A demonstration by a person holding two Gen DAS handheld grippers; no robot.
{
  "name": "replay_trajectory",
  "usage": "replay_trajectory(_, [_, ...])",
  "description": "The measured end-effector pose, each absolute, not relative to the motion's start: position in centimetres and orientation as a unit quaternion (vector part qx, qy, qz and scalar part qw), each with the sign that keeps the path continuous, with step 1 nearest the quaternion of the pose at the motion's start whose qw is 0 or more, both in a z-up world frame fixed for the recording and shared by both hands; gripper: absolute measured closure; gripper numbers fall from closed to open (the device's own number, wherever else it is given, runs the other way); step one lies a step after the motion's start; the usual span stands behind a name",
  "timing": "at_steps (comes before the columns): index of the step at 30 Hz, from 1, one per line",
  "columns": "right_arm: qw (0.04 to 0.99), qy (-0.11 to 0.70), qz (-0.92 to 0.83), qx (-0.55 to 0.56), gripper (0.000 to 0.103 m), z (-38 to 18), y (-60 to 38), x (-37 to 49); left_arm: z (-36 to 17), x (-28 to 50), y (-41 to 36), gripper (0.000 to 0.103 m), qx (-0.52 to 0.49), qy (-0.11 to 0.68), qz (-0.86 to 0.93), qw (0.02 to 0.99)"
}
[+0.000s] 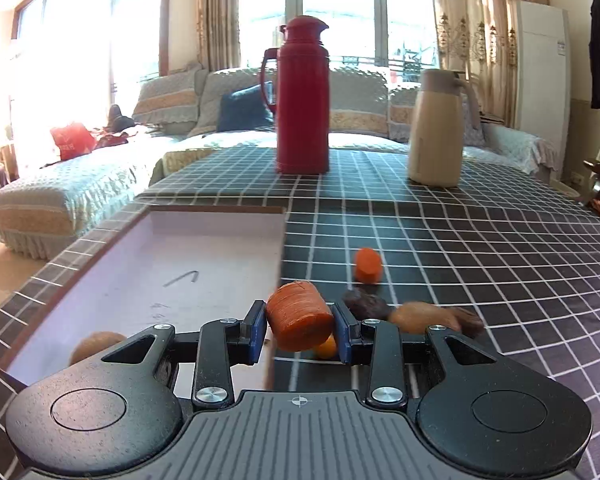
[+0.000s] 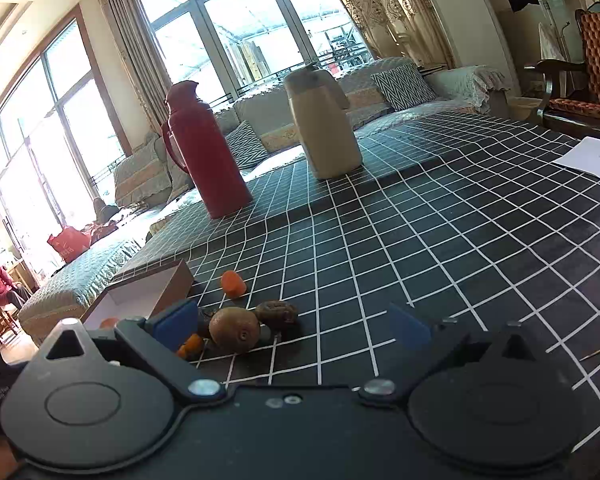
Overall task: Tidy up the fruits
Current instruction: 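Place the carrot piece in the white tray with the left gripper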
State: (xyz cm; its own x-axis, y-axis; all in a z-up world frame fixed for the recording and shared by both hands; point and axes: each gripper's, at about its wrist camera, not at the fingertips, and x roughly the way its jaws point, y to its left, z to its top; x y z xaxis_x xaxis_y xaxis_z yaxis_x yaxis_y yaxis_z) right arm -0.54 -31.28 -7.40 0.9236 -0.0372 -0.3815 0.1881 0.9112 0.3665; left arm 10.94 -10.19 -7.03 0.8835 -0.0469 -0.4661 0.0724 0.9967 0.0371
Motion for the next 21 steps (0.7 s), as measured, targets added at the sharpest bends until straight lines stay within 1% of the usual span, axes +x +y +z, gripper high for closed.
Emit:
replay_trajectory(4, [0.961,0.186,-0.053,0.196,0.002,-7.3,-30.8,-0.4,-7.5,13.6,-6.2,0.067,0.015,0.278,0.016,0.96])
replay_trajectory(8, [0.963,0.191,-0.049,0.186,0.002,-7.2,-29.9,-0.1,-9.2,15.8,-3.1,0.067,-0.013,0.333,0.033,0.942])
replay_trajectory(12, [0.963,0.2,-0.041,0.175,0.002,-7.3,-28.9,0.4,-9.7,16.4,-2.6,0.067,-0.017,0.345,0.02,0.938])
replay_trajectory(15, [0.964,0.202,-0.036,0.167,0.002,-7.2,-28.2,0.6,-10.2,16.8,-2.0,0.067,-0.046,0.364,0.011,0.93])
replay_trajectory(21, [0.965,0.208,-0.029,0.154,0.002,-7.2,-27.4,0.8,-10.2,16.5,-1.8,0.067,-0.058,0.368,0.001,0.928])
